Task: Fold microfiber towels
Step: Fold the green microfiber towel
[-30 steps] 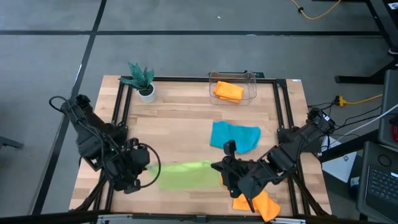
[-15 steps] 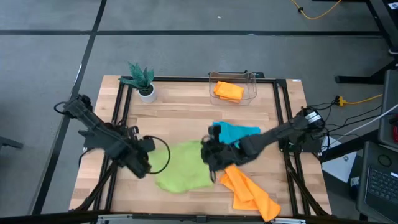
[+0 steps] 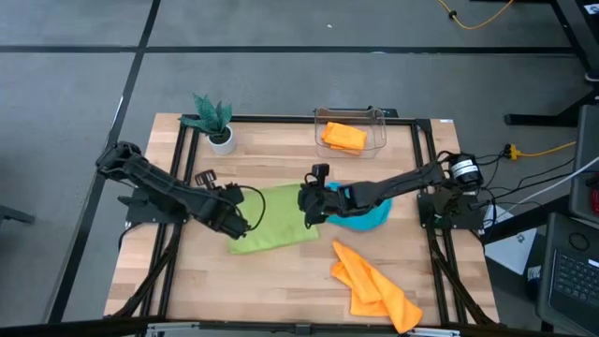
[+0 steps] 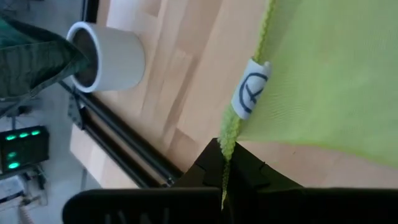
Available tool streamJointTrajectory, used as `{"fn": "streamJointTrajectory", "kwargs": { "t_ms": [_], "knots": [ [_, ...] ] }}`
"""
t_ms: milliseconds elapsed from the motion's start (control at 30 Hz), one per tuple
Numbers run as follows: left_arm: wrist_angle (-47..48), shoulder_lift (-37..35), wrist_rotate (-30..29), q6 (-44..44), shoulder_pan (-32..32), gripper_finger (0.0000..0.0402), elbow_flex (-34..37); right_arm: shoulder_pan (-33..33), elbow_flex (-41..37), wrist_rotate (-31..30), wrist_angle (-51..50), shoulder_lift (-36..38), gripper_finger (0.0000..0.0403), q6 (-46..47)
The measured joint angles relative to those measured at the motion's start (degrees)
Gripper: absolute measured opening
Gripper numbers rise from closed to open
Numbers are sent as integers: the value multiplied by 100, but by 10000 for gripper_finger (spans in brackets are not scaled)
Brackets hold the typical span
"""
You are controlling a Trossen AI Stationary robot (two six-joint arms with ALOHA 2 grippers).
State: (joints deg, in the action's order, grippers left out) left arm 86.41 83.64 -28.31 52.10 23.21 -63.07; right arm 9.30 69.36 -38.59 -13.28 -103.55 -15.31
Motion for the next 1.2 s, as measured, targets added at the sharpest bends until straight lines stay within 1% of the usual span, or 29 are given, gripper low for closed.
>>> {"fn": "streamJointTrajectory", "kwargs": {
  "t_ms": [133,200,300,400,500,667,800,900,967,1067,1200],
  "knots": [
    [-441,0,21,17,82,0,0,25,-32,290,-32,0,0,103],
    [-817,23,-93,24,170,0,7,50,-32,508,-31,0,0,235],
    [-1357,102,-153,19,355,0,107,130,-34,583,-57,2,0,310],
    [-1733,233,61,30,540,0,292,251,-36,782,-157,2,0,334],
    [-1893,395,316,261,744,0,439,403,-37,1128,-267,-42,0,476],
    [-2257,687,612,586,1135,0,564,683,-41,1439,-408,-251,0,461],
    [-2596,908,950,637,1312,0,625,813,-41,1591,-518,-542,0,457],
    [-2816,1011,967,741,1412,0,625,867,-41,1630,-532,-662,1,458],
    [-2890,1021,997,769,1435,1,625,896,-41,1644,-712,-695,6,457],
    [-2904,1019,1188,796,1416,17,625,903,-41,1935,-1027,-697,18,614],
    [-2901,1019,1709,940,1300,67,625,901,-41,2402,-1284,-651,39,961]
  ]
}}
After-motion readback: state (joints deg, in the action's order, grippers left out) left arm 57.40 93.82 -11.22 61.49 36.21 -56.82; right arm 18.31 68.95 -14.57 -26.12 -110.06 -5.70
